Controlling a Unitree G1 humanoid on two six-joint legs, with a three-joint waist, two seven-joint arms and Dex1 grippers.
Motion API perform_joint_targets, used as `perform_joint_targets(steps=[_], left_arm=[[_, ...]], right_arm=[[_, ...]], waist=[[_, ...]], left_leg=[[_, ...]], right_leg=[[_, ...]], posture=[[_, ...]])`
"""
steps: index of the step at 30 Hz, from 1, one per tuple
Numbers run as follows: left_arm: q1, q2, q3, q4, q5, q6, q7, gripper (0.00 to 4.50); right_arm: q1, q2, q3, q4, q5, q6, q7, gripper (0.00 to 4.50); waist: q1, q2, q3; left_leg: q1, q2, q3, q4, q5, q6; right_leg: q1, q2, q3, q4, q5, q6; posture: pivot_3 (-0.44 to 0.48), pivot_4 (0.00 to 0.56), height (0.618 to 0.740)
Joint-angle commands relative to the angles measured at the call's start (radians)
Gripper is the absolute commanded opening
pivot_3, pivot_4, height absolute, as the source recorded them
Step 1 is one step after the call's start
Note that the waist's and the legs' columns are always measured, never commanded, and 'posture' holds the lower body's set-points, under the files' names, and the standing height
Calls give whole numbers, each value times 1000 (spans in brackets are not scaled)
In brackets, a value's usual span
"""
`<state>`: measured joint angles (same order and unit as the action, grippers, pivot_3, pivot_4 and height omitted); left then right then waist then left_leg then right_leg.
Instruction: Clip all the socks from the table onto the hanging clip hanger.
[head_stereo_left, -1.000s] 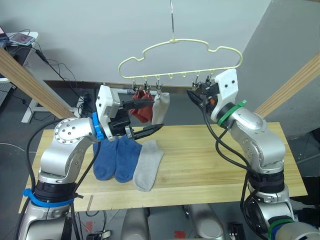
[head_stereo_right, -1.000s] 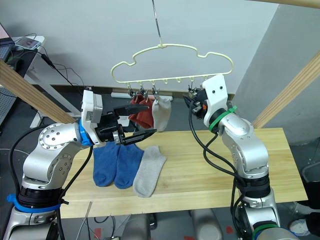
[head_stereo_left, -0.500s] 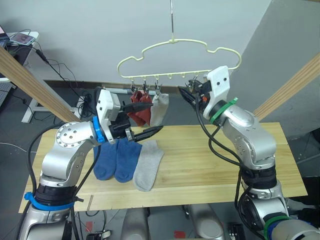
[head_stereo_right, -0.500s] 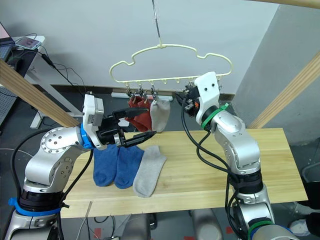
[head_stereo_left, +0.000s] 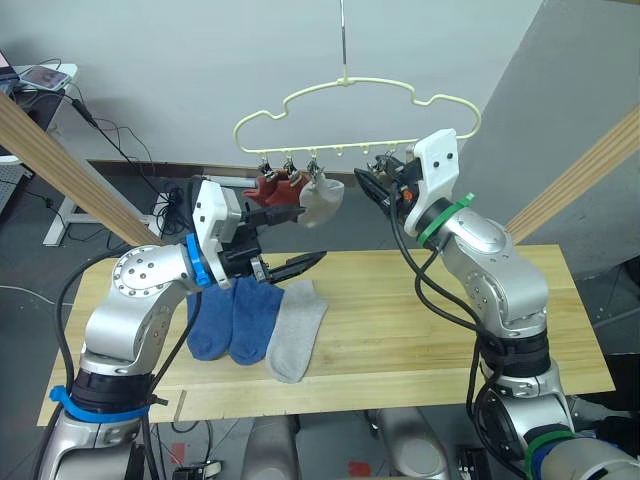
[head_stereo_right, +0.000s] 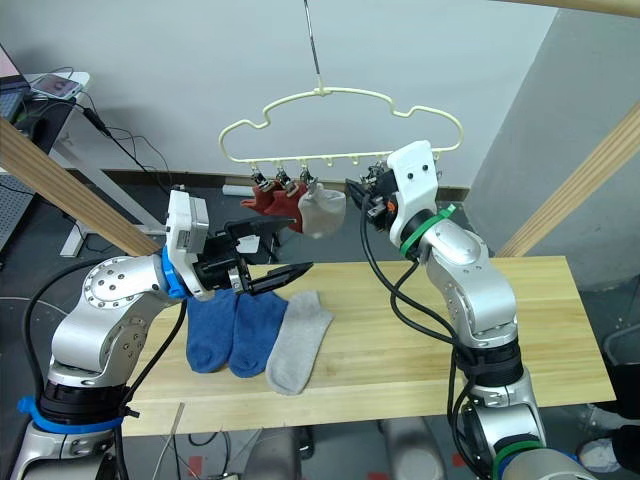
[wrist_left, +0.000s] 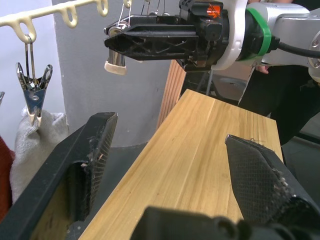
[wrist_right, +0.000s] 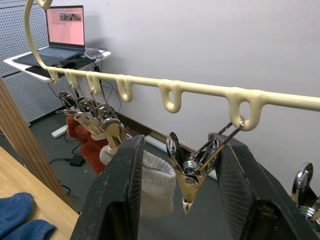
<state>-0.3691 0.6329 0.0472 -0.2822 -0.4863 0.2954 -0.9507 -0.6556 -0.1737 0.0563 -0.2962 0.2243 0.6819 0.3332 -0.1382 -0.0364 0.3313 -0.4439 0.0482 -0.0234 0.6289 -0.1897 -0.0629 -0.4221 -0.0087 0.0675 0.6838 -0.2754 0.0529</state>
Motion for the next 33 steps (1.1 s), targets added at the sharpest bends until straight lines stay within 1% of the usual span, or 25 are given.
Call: perform_joint_targets(steps=[1,2,5,7,8,12,15,18,20,21,22,26,29,33], left_arm=[[9,-6,0,-21,5,-26,0,3906],[10,-9,-1,-18,8,-29,1,3906],[16,-17,-8,-11,20,-39,5,3906],[29,-24,-13,-10,31,-43,11,3906],[35,-27,-15,-9,38,-46,12,3906],[93,-64,-19,-7,78,-48,80,3906],[181,-101,-53,2,154,-97,136,3906],[262,-168,-75,7,211,-83,248,4391],[295,-193,-93,18,248,-92,286,4500],[309,-224,-102,46,281,-107,336,4500],[314,-256,-111,83,321,-109,398,4500],[290,-335,-143,212,384,-132,479,4500],[257,-351,-158,301,432,-119,520,4500],[222,-365,-165,374,442,-102,529,4500]], right_arm=[[-22,7,-20,-14,15,-28,-7,1740],[-23,7,-19,-12,15,-29,-7,1527],[-24,6,-20,-8,17,-32,-7,594],[-25,6,-21,-6,19,-34,-7,149],[-26,5,-21,-5,19,-35,-7,31],[-25,2,-23,-5,22,-36,-6,24],[-25,-1,-22,-7,23,-35,-5,24],[-24,-3,-21,-11,25,-30,-7,24],[-23,-4,-20,-16,26,-24,-8,24],[-20,-6,-19,-21,28,-20,-7,24],[-18,-7,-19,-24,30,-15,-8,24],[-15,-12,-14,-34,35,-2,-5,24],[-13,-16,-13,-38,39,5,-6,24],[-14,-15,-9,-42,43,10,-12,24]], waist=[[0,0,0],[0,0,0],[0,0,0],[0,0,0],[0,0,0],[0,0,0],[-1,0,0],[-1,0,0],[-1,0,-1],[-1,0,-1],[-1,0,-1],[-2,0,-1],[-2,0,-1],[-5,0,-1]], left_leg=[[0,0,0,0,0,0],[0,0,0,0,0,0],[0,0,0,0,0,0],[0,0,0,0,0,0],[0,0,0,0,0,0],[0,0,0,1,0,0],[1,0,0,1,0,0],[1,0,0,1,0,0],[1,0,0,1,0,0],[1,0,0,2,0,0],[2,0,0,2,0,0],[3,-1,1,3,1,1],[3,-1,0,3,1,2],[4,-1,1,3,1,2]], right_leg=[[0,0,0,0,0,0],[0,0,0,0,0,0],[0,0,0,1,0,0],[0,0,0,1,0,0],[0,0,0,2,0,0],[0,0,0,4,0,0],[0,0,0,5,0,0],[0,0,1,5,0,0],[0,-1,1,6,0,0],[0,0,0,7,0,0],[0,0,0,7,0,0],[0,0,1,8,0,0],[0,0,1,10,0,0],[0,0,1,11,0,0]], posture=[[-206,287,732],[-206,287,732],[-206,287,732],[-208,286,732],[-208,286,732],[-208,286,732],[-214,289,732],[-220,295,732],[-226,300,732],[-226,300,732],[-230,303,732],[-239,304,732],[-247,306,732],[-254,305,732]])
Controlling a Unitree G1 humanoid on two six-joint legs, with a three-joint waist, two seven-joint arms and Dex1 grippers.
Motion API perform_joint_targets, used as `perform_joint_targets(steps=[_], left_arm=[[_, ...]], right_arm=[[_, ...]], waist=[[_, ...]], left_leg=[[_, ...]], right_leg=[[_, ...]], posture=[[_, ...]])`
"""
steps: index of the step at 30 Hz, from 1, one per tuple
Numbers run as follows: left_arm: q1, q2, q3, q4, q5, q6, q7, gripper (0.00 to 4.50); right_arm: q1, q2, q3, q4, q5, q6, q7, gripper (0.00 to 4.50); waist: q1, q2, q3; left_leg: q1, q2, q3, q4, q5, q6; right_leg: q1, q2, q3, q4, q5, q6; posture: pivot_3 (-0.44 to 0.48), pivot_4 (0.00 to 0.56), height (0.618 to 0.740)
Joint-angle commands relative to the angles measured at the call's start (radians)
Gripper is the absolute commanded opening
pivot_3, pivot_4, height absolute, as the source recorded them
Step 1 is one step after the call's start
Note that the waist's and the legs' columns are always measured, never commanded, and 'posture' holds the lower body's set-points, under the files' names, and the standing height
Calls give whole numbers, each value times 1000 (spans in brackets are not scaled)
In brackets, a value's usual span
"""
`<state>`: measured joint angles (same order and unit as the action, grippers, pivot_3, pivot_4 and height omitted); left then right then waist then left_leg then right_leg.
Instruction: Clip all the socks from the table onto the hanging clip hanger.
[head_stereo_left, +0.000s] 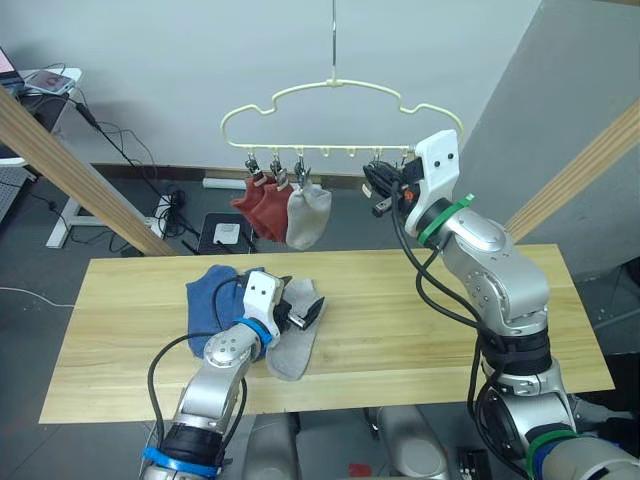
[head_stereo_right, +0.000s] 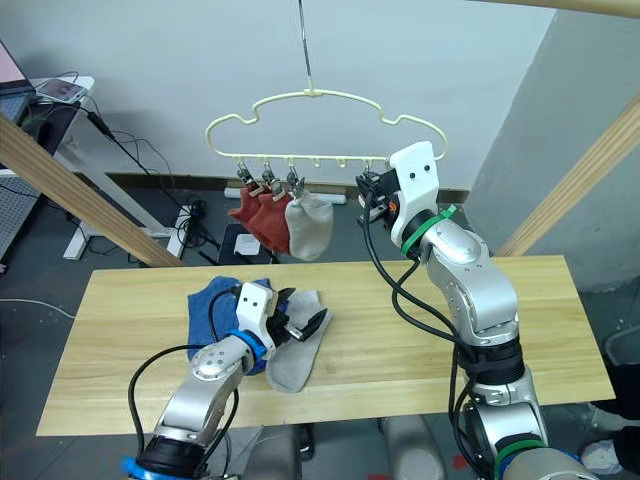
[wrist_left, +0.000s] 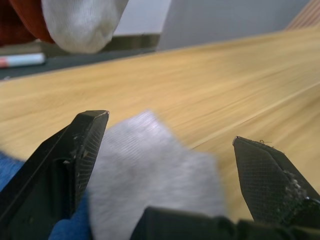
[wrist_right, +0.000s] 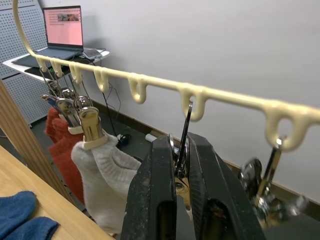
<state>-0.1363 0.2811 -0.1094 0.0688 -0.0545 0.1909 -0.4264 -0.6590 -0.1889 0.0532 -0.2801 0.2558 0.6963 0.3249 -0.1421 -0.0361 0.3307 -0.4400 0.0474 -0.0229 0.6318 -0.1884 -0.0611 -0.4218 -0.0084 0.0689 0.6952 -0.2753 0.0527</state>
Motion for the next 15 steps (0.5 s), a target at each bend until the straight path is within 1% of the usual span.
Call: perform_joint_targets(steps=[1,6,9,11,15], left_arm=[[-16,-9,-21,35,15,4,-8,4500],[-14,2,-54,54,31,35,-37,4500],[-12,11,-60,52,44,48,-38,3911],[-16,11,-51,58,40,59,-35,3403],[-17,18,-52,54,32,77,-55,2711]], right_arm=[[-10,1,-5,-59,12,-3,-4,24],[-11,5,-4,-63,13,-1,-9,24],[-10,8,-4,-64,13,-1,-11,24],[-10,9,-5,-65,12,0,-13,24],[-11,12,-5,-66,13,1,-18,24]], waist=[[-1,0,0],[-3,0,0],[-3,0,0],[-3,0,0],[-4,0,0]], left_leg=[[0,0,0,0,0,0],[0,0,0,0,0,0],[0,0,0,0,0,0],[1,0,0,0,0,0],[2,0,1,0,0,0]], right_leg=[[0,0,0,0,0,0],[0,0,0,0,0,0],[0,0,0,0,0,0],[0,0,0,0,0,0],[1,0,1,0,0,0]], posture=[[-254,305,732],[-263,304,732],[-264,305,732],[-263,305,732],[-264,307,732]])
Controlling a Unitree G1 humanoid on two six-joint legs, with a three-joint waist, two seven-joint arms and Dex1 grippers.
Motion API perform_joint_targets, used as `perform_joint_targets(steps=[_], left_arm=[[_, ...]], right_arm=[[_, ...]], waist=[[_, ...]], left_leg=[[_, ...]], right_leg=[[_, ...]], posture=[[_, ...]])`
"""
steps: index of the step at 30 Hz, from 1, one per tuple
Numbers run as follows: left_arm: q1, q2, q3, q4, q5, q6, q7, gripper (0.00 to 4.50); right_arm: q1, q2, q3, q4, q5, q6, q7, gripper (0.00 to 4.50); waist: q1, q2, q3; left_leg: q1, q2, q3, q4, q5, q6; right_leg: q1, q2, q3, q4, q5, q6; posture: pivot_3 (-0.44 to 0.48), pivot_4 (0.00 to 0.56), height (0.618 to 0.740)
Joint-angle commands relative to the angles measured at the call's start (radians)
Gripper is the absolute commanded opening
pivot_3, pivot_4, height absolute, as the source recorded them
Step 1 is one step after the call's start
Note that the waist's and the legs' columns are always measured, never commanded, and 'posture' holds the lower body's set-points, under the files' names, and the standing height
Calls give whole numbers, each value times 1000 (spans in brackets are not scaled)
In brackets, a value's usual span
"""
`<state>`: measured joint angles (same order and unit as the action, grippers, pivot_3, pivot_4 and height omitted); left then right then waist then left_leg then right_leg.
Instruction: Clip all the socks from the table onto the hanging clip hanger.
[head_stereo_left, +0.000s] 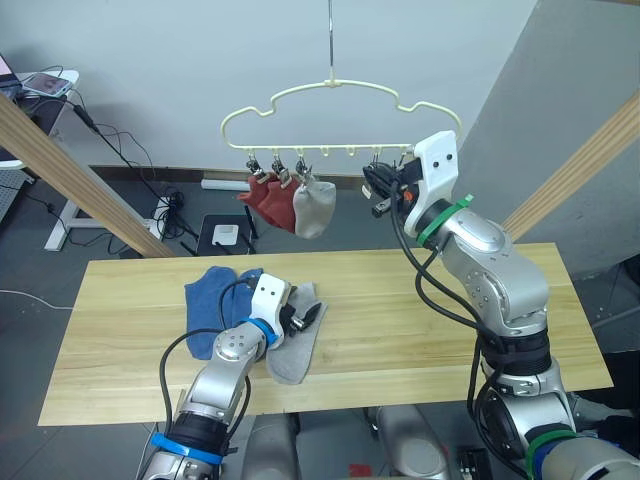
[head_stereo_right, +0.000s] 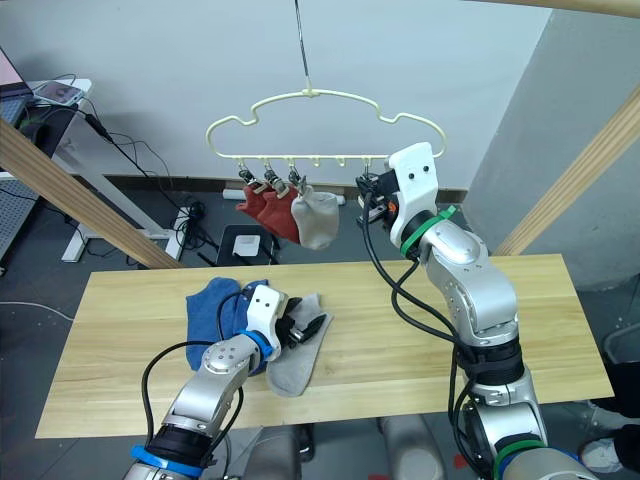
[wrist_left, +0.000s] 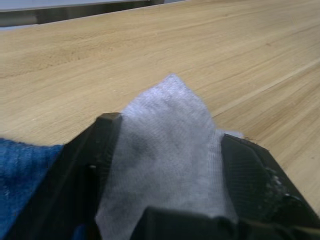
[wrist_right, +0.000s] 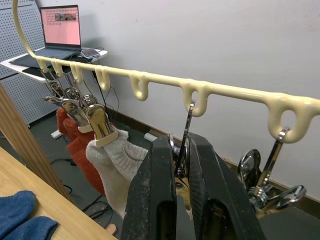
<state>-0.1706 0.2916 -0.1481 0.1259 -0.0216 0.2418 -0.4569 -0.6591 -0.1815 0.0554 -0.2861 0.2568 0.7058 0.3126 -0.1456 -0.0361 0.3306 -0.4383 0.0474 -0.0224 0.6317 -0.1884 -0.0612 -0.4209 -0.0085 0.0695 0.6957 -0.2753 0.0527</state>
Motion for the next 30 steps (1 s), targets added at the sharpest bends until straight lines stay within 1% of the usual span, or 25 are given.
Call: perform_joint_targets(steps=[1,5,8,9,10,16,22,26,30], left_arm=[[19,8,-15,-5,-2,30,-30,2465],[27,8,-16,-20,-12,39,-54,1464],[26,4,-12,-29,-22,34,-70,650],[21,3,-8,-30,-29,27,-79,283],[12,0,-3,-32,-41,22,-90,31],[-67,-24,9,-35,-108,-14,-164,0],[-179,-81,35,-74,-216,-23,-229,0],[-264,-131,32,-70,-230,-8,-200,0],[-293,-168,35,-74,-239,12,-168,0]], right_arm=[[-10,5,-8,-59,12,-10,-7,24],[-9,4,-9,-61,12,-11,-12,24],[-8,1,-9,-62,11,-12,-12,24],[-8,1,-10,-63,11,-12,-13,24],[-8,1,-10,-64,11,-12,-14,24],[-7,4,-15,-74,15,-8,-19,24],[-10,13,-25,-94,29,15,-32,24],[-10,21,-26,-112,46,39,-39,24],[0,26,-19,-132,56,59,-46,24]], waist=[[-1,0,0],[-1,0,0],[-3,0,0],[-3,0,0],[-4,0,0],[-6,0,0],[-16,0,0],[-23,0,0],[-28,0,0]], left_leg=[[0,0,0,0,0,0],[0,0,0,0,0,0],[0,0,0,0,0,0],[0,0,0,0,0,0],[0,0,0,0,0,0],[0,0,0,0,0,0],[-1,0,1,-1,0,0],[-1,0,0,-1,0,0],[-1,0,1,-2,0,0]], right_leg=[[0,0,0,0,0,0],[0,0,0,0,0,0],[0,0,0,0,0,0],[0,0,0,0,0,0],[0,0,0,0,0,0],[0,0,0,-1,0,0],[0,0,0,-2,0,0],[0,0,0,-3,0,0],[0,0,0,-4,0,0]], posture=[[-264,307,732],[-269,308,732],[-269,308,732],[-275,308,732],[-275,308,732],[-288,309,732],[-296,310,732],[-299,311,732],[-302,308,732]])
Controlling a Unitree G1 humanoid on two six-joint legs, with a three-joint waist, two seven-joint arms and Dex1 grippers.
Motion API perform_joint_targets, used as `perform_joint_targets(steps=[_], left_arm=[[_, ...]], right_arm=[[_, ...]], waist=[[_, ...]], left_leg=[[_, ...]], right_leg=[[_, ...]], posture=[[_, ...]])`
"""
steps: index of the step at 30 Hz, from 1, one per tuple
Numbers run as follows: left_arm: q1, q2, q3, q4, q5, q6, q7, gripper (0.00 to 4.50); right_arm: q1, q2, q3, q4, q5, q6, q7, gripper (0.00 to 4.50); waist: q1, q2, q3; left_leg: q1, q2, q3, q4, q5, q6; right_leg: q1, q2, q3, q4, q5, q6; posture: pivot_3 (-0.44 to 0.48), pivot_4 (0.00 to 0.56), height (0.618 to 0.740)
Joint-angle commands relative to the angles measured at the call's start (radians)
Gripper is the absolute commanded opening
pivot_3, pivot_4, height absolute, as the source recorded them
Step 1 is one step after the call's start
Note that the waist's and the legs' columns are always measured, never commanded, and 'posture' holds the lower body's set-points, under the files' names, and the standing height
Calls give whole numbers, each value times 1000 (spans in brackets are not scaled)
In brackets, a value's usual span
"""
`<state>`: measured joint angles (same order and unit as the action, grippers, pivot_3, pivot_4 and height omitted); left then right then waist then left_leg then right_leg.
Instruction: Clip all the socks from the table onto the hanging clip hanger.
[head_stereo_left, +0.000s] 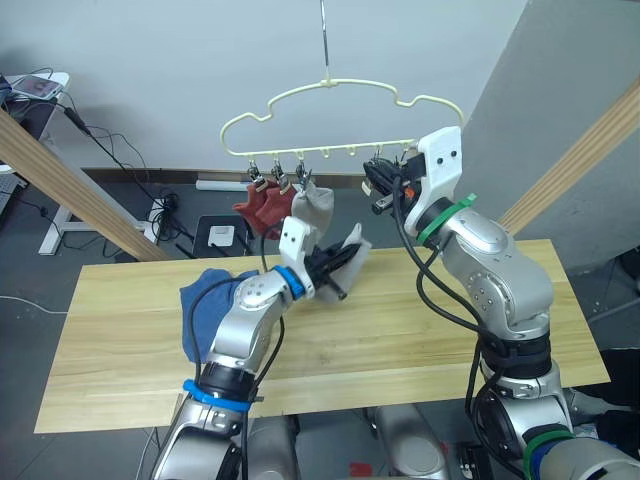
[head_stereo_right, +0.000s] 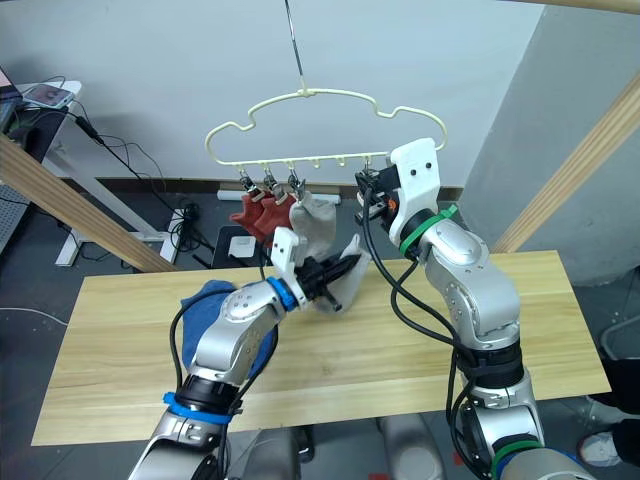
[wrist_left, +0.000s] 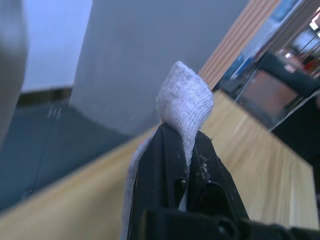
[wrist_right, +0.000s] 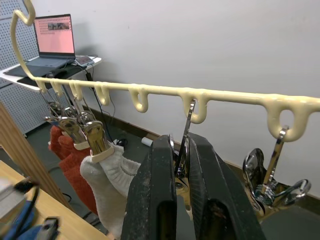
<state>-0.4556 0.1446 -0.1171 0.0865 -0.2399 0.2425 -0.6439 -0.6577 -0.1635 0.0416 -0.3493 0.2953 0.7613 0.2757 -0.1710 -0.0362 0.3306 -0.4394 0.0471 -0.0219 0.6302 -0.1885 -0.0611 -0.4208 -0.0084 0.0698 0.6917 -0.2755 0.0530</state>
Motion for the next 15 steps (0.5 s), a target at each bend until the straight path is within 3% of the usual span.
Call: perform_joint_targets(steps=[1,15], left_arm=[[-11,-26,6,-36,-22,15,24,0],[-73,-93,47,-101,-89,91,111,0]], right_arm=[[1,9,-4,-72,19,8,-11,24],[19,15,0,-90,29,40,-16,24]], waist=[[-5,0,0],[-23,0,0]], left_leg=[[0,0,0,0,0,0],[-1,0,-1,-1,0,0]], right_leg=[[0,0,0,0,0,0],[0,0,0,-2,0,0]], posture=[[-302,308,732],[-302,308,732]])
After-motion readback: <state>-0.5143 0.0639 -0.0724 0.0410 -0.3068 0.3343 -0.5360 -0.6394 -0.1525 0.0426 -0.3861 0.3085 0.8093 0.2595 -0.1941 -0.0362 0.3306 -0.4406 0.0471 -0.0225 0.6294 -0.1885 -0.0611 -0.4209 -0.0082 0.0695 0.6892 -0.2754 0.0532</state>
